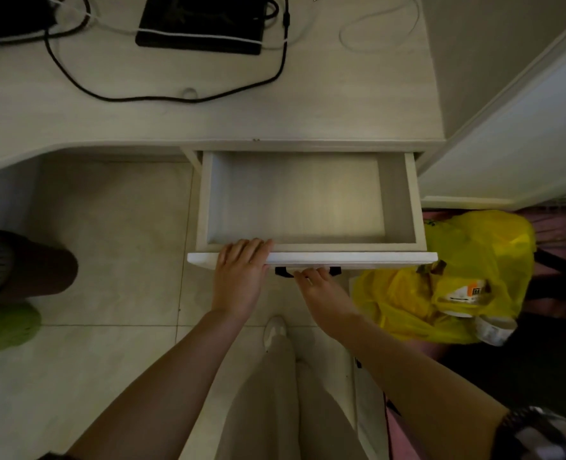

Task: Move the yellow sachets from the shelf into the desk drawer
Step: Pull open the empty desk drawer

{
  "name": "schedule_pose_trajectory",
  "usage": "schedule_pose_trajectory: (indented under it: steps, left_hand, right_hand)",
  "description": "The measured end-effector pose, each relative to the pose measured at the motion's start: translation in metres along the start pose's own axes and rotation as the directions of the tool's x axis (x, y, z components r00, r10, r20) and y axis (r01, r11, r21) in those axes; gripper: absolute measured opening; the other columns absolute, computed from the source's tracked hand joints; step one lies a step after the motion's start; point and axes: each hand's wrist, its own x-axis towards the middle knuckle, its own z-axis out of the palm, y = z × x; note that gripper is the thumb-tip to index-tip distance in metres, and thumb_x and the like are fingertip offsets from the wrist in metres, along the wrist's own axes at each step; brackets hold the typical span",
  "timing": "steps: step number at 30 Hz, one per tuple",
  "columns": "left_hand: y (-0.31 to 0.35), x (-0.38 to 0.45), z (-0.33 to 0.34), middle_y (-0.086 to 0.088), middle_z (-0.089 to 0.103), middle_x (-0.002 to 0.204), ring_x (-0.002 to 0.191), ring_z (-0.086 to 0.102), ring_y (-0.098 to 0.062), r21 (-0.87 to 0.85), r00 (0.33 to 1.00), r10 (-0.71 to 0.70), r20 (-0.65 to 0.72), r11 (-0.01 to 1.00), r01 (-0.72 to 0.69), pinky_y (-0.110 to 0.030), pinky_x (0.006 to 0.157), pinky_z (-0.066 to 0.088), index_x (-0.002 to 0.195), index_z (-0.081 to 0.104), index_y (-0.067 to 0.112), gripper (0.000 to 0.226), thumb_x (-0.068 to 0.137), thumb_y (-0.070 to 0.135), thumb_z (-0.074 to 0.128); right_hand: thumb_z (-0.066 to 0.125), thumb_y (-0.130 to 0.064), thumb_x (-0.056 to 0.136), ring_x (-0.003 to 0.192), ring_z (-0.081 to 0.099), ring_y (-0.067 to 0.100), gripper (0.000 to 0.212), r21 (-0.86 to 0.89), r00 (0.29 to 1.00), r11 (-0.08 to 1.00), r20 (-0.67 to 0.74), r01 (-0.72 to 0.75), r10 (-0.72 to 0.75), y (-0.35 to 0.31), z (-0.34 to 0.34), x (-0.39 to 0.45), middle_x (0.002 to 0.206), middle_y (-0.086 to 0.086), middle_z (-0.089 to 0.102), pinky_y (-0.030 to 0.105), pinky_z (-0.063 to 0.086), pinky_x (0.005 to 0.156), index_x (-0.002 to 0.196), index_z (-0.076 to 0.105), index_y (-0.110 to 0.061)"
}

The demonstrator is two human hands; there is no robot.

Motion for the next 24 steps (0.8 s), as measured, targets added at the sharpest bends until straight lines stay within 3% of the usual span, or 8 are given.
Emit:
schedule_pose_trajectory:
  steps: [3,6,11,16,24]
  left_hand:
    - [0.005,-0.013,0.000,-0.001,0.066,0.114,0.105,0.061,-0.025,0.005,1.000,0.002,-0.021,1.000,-0.002,-0.044,0.095,0.046,0.122,0.062,0.017,0.045,0.079,0.020,0.073]
    - [0.007,-0.025,0.001,-0.001,0.066,0.114,0.106,0.060,-0.026,0.011,1.000,-0.005,-0.024,1.000,0.005,-0.043,0.095,0.046,0.121,0.062,0.017,0.044,0.079,0.021,0.073]
    - [0.014,-0.045,0.000,0.002,0.065,0.116,0.107,0.059,-0.024,0.012,1.000,-0.026,0.013,1.000,0.026,-0.042,0.095,0.044,0.123,0.061,0.020,0.042,0.082,0.023,0.069]
    - [0.019,-0.056,-0.003,0.002,0.065,0.114,0.105,0.059,-0.024,0.002,0.999,-0.035,0.039,0.999,0.035,-0.042,0.095,0.044,0.122,0.061,0.019,0.042,0.081,0.021,0.070]
    - [0.025,-0.076,-0.005,0.003,0.067,0.109,0.101,0.061,-0.023,0.000,0.997,-0.039,0.060,0.999,0.039,-0.041,0.092,0.046,0.118,0.064,0.020,0.042,0.077,0.022,0.074]
  right_hand:
    - [0.036,-0.004,0.095,0.137,0.028,0.037,0.055,-0.007,0.997,1.000,0.072,-0.001,0.002,-0.005,0.001,-0.012,0.147,0.018,0.033,0.042,0.021,0.117,0.148,0.022,-0.002]
    - [0.038,-0.002,0.094,0.138,0.026,0.037,0.058,-0.010,0.998,1.000,0.056,0.000,0.000,-0.010,0.008,-0.023,0.149,0.018,0.030,0.042,0.019,0.117,0.149,0.020,-0.002]
    - [0.054,0.008,0.081,0.123,0.047,0.048,0.056,0.029,1.000,0.999,-0.012,0.020,-0.020,-0.013,0.033,-0.037,0.129,0.028,0.052,0.052,0.037,0.106,0.137,0.044,0.005]
    - [0.046,0.004,0.090,0.135,0.032,0.039,0.060,0.011,0.998,1.000,0.054,0.028,-0.029,-0.017,0.027,-0.050,0.143,0.021,0.037,0.045,0.024,0.115,0.146,0.026,0.000]
    - [0.045,0.003,0.091,0.133,0.034,0.037,0.058,0.007,0.996,1.000,0.084,0.010,-0.011,-0.026,0.032,-0.065,0.143,0.019,0.039,0.043,0.026,0.114,0.146,0.028,-0.002]
